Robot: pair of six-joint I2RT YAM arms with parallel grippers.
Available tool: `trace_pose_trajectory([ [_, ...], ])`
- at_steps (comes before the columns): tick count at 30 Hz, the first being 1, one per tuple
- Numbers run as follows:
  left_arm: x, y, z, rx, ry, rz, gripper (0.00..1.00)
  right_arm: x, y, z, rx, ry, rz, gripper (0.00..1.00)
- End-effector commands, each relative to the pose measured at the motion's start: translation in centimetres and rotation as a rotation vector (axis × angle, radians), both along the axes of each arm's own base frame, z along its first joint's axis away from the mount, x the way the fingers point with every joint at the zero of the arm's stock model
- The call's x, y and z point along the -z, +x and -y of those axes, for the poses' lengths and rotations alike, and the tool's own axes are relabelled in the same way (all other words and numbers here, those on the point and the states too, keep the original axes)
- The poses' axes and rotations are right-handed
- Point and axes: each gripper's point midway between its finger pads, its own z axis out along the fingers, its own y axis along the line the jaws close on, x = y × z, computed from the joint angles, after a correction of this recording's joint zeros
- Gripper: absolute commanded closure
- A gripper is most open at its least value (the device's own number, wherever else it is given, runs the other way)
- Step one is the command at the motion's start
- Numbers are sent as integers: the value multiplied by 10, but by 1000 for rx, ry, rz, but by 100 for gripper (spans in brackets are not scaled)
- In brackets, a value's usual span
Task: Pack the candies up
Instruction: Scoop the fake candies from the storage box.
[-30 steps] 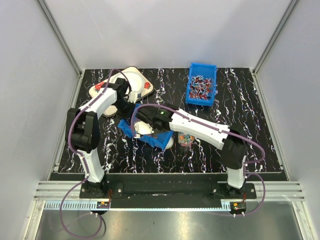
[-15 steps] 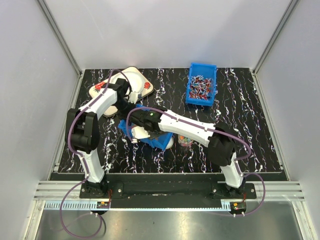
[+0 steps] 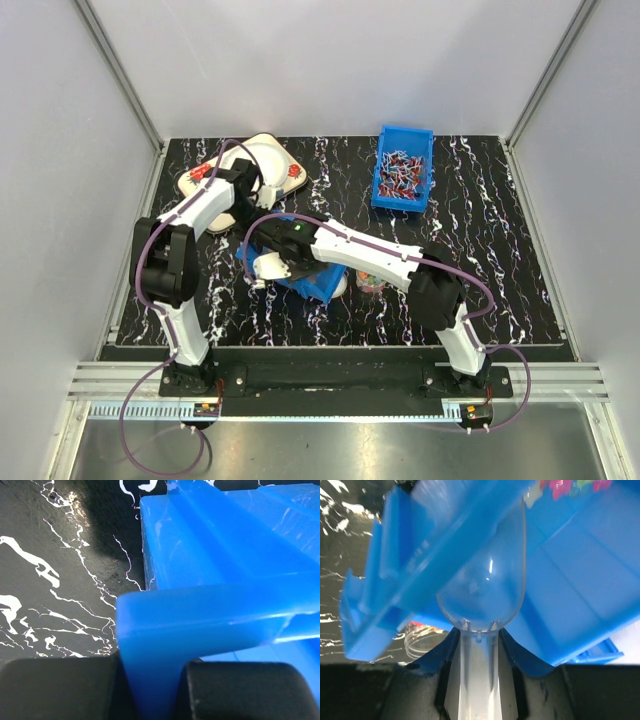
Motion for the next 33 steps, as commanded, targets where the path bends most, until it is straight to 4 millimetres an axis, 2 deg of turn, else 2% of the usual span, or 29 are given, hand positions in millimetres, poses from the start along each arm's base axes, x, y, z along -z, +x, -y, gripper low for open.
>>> trace_pose_trajectory([
  [1, -37, 3, 19, 8, -109, 87, 100, 6, -7, -26, -42, 99, -42, 100],
  [6, -39, 4, 20, 11, -113, 94, 100, 20, -13, -37, -40, 148, -81, 100],
  [11, -39, 3, 20, 15, -114, 94, 100, 32, -9, -47, -21, 200, -71, 100],
  [17, -40, 3, 21, 15, -118, 98, 100, 36, -11, -64, 19, 307, -95, 100],
  [22, -41, 3, 21, 17, -119, 100, 100, 30, -9, -80, 63, 429, -101, 100],
  [27, -42, 2, 21, 19, -122, 101, 100, 14, -7, -84, 114, 553, -102, 100],
  [33, -42, 3, 22, 22, -122, 99, 100, 5, -6, -73, 147, 630, -101, 100],
])
